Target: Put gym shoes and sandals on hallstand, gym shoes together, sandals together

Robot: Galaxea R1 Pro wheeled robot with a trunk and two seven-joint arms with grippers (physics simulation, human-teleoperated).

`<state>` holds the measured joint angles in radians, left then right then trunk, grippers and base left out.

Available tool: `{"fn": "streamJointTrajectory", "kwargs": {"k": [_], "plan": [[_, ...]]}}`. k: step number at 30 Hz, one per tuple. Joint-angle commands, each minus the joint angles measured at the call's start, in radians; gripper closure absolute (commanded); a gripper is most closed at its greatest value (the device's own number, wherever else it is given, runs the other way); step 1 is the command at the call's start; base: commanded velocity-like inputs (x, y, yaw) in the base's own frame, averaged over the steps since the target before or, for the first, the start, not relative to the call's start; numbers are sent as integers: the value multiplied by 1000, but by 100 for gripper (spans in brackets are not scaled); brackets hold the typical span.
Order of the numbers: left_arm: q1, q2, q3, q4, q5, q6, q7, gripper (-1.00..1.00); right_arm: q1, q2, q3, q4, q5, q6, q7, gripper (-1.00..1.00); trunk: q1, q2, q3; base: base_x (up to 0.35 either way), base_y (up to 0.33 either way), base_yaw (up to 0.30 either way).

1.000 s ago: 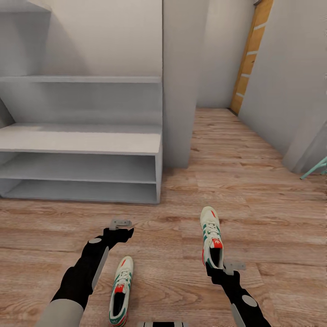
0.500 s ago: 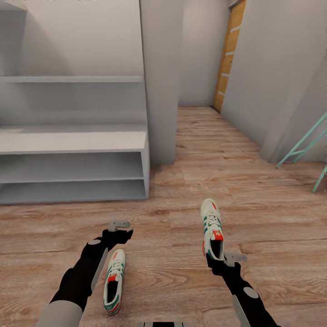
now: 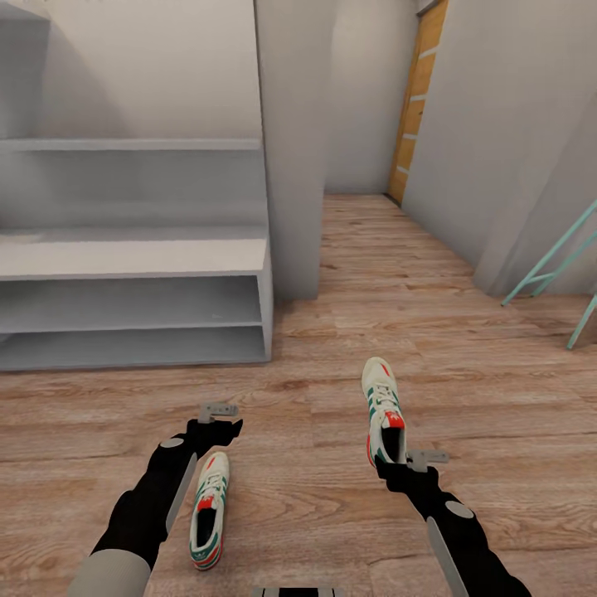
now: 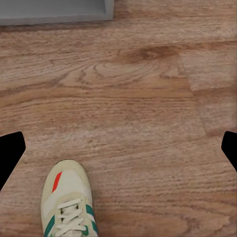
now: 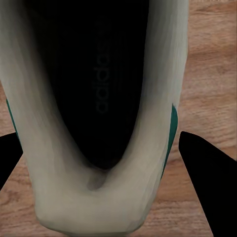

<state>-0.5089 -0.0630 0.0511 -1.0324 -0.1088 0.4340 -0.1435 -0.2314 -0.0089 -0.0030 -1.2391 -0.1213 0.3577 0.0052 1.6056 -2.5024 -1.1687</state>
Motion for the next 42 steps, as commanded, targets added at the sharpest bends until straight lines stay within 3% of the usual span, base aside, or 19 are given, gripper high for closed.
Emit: {"fn": "streamJointTrajectory", "kwargs": {"k": [1,12,14,17,42], "plan": [[0,-1,5,-2,-11,4,-10,-100,0,0,-1,-2,-9,5,-1,100,0,0,-1,-14,0,0],[1,0,8,24,-9,1,-8,-100,0,0,-1,-4,-8,6,-1,100,0,0,-1,-2,0,0],[1,1,37,108,-11,-33,-10,-100,0,0,-1,-4,-8,6,-1,100,0,0,-1,0,0,0],[1,15,40,147,-10,-78,-10,-100,0,0,-1,-3,-8,6,-1,100,0,0,-1,0,0,0],[3,25,39,172,-9,-92,-10,-100,5,5,-1,-9,-4,7,1,100,0,0,-1,0,0,0]]}}
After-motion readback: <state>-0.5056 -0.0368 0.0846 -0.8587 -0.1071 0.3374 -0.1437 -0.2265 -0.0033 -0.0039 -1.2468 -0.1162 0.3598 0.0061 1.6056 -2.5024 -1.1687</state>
